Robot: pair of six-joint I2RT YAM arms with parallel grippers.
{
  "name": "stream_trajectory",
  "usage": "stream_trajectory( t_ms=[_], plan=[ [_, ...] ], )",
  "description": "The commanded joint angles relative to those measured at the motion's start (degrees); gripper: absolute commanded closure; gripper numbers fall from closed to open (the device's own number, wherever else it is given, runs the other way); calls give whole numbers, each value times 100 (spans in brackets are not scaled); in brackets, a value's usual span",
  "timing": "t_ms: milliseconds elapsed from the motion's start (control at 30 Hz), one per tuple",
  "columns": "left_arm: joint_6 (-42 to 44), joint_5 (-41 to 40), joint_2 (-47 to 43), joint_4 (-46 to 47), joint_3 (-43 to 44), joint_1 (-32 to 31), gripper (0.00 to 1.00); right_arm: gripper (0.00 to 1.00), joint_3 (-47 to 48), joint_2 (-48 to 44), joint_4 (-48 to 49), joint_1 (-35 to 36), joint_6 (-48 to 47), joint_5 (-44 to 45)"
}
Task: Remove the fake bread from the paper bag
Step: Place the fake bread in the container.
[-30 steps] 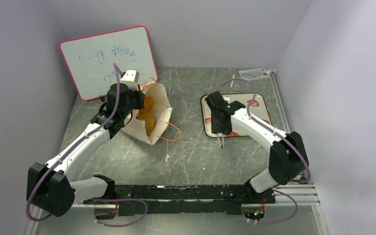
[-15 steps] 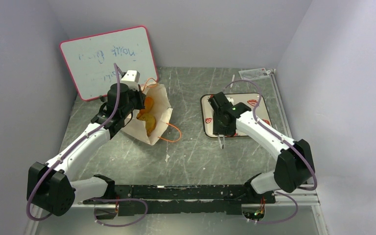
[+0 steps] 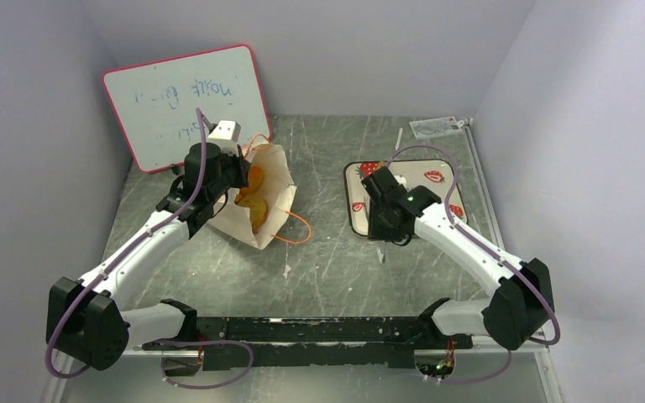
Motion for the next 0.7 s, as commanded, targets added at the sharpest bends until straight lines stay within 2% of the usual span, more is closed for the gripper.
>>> stream_trajectory(
  t_ms=[0, 367, 500, 667],
  plan=[
    [131, 224, -145, 360, 5, 50, 93, 63, -43, -268, -153, 251, 288, -14],
    [307, 667, -329, 680, -481, 216, 93, 74, -12, -759, -422, 591, 570, 75],
    [389, 886, -320, 794, -580, 295, 93, 78, 278, -868, -496, 773, 628, 90],
    [386, 1177, -320, 994, -762, 360, 93, 80, 809, -815, -705, 933, 587, 153]
  ],
)
